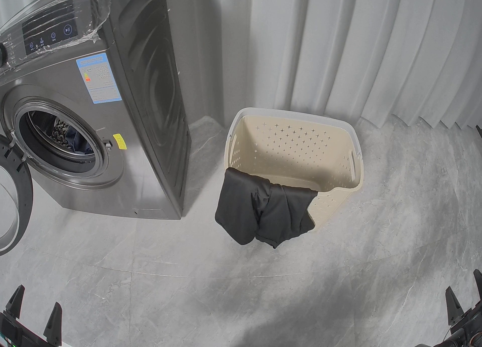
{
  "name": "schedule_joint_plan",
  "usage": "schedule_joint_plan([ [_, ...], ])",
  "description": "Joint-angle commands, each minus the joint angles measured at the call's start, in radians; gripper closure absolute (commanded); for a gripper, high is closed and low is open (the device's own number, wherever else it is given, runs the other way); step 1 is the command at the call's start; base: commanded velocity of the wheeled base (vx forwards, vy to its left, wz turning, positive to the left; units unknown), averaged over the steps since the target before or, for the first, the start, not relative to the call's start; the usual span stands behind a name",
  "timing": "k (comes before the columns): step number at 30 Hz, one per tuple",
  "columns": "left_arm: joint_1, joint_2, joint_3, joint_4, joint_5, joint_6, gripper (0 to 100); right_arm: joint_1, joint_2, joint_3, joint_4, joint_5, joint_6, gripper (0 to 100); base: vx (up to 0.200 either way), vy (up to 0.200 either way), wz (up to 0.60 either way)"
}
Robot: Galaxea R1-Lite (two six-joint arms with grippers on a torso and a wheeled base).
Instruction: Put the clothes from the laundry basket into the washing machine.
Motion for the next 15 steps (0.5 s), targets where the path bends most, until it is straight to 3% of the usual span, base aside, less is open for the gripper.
schedule_joint_plan([
  [1, 0.000, -0.011, 0.018, 0.000, 0.001, 0.000, 0, 0.000, -0.010, 0.018, 0.001, 0.000, 0.000, 0, 0.000, -0.200, 0.00],
  [2, 0.000, -0.011, 0.018, 0.000, 0.001, -0.002, 0, 0.000, -0.010, 0.018, -0.001, 0.000, 0.000, 0, 0.000, -0.200, 0.00],
  [15, 0.000, -0.012, 0.018, 0.000, -0.002, 0.003, 0, 0.001, -0.010, 0.018, -0.001, 0.000, 0.000, 0, 0.000, 0.000, 0.00],
])
